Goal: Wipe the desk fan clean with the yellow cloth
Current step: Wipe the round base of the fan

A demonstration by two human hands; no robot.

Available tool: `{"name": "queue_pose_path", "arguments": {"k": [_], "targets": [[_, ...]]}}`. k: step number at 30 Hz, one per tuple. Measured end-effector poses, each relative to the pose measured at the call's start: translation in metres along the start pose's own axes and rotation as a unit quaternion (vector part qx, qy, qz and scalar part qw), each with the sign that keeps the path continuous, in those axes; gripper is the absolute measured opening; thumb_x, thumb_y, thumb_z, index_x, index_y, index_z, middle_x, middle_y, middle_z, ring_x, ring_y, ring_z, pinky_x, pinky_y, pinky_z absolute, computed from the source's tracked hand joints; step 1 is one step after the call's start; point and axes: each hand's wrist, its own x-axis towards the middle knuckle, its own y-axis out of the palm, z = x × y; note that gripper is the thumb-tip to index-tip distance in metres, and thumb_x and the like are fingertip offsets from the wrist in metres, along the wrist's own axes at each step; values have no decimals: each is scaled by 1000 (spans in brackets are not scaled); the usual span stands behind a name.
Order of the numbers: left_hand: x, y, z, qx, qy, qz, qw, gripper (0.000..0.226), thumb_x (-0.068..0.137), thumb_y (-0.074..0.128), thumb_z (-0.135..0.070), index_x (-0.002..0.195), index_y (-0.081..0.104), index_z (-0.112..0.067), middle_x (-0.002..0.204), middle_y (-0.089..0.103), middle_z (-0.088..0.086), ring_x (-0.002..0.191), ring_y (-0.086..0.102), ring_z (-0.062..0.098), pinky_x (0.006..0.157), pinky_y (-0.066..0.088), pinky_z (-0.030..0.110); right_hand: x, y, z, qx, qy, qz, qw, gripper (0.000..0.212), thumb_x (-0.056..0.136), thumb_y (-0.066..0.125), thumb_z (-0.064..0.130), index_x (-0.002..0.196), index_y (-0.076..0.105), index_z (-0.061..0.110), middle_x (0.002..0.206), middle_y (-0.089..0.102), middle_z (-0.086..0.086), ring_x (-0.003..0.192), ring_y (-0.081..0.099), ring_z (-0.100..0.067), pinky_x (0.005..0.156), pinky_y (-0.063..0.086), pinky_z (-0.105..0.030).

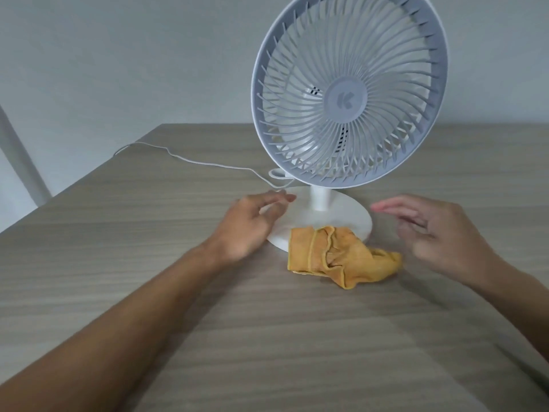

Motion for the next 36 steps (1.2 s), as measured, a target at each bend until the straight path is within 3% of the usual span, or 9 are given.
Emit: {"name": "queue_pose_path", "arguments": {"k": [2,4,8,12,18,21,25,30,36], "targets": [[10,-6,15,130,-28,-6,991,34,98,51,-24,131,59,-26,146,51,-3,139,41,13,114,27,24,-2,25,23,-24,-29,56,998,33,89,56,41,121,59,41,129,63,17,122,58,-8,107,43,-33],[13,-5,25,170,-45,25,984,39,98,49,-20,136,55,-22,153,42,-1,141,38,16,111,24,19,-2,56,38,-116,-83,138,980,56,87,48,62,139,44,43,149,44,15,141,35,-4,119,26,-30],[13,-4,28,212,-17,32,977,41,98,46,-20,140,51,-19,153,41,-4,139,41,16,104,24,12,2,90,41,-150,-204,136,958,41,94,50,40,130,61,23,143,54,1,139,41,-11,118,30,-38],[14,-5,31,221,-15,38,974,43,99,46,-23,142,47,-18,149,46,-10,135,45,14,98,25,10,0,79,26,-156,-259,170,938,40,97,46,36,124,66,14,141,56,-1,137,43,-12,118,26,-28],[15,-6,31,218,-15,33,975,43,98,46,-27,141,48,-23,153,41,-11,134,46,14,106,31,20,-13,28,-13,-99,-131,31,986,29,95,56,28,118,69,17,138,55,11,128,49,2,108,32,-11],[13,-5,29,211,-13,26,977,44,98,47,-26,142,47,-21,149,46,-13,131,48,14,106,31,20,11,34,-19,-126,-13,-30,992,28,96,58,24,121,67,15,133,63,2,120,61,-18,100,39,-21],[13,-3,30,221,-11,27,975,47,99,45,-27,145,42,-21,149,45,-14,133,46,15,109,31,24,29,59,-9,-176,28,58,982,33,102,38,31,116,63,14,128,64,-5,124,55,-28,102,38,-36],[14,-2,32,241,-4,25,970,43,99,44,-28,142,46,-24,155,39,-7,140,40,18,112,29,26,-14,57,20,-97,-102,120,983,49,99,34,47,135,56,23,148,45,9,142,27,4,118,17,-17],[13,-3,33,243,-5,31,970,42,100,43,-29,142,46,-25,158,32,-7,141,38,18,115,28,29,-47,51,22,-87,-175,141,971,42,100,41,45,131,61,25,145,50,9,139,34,5,118,24,-20]]}}
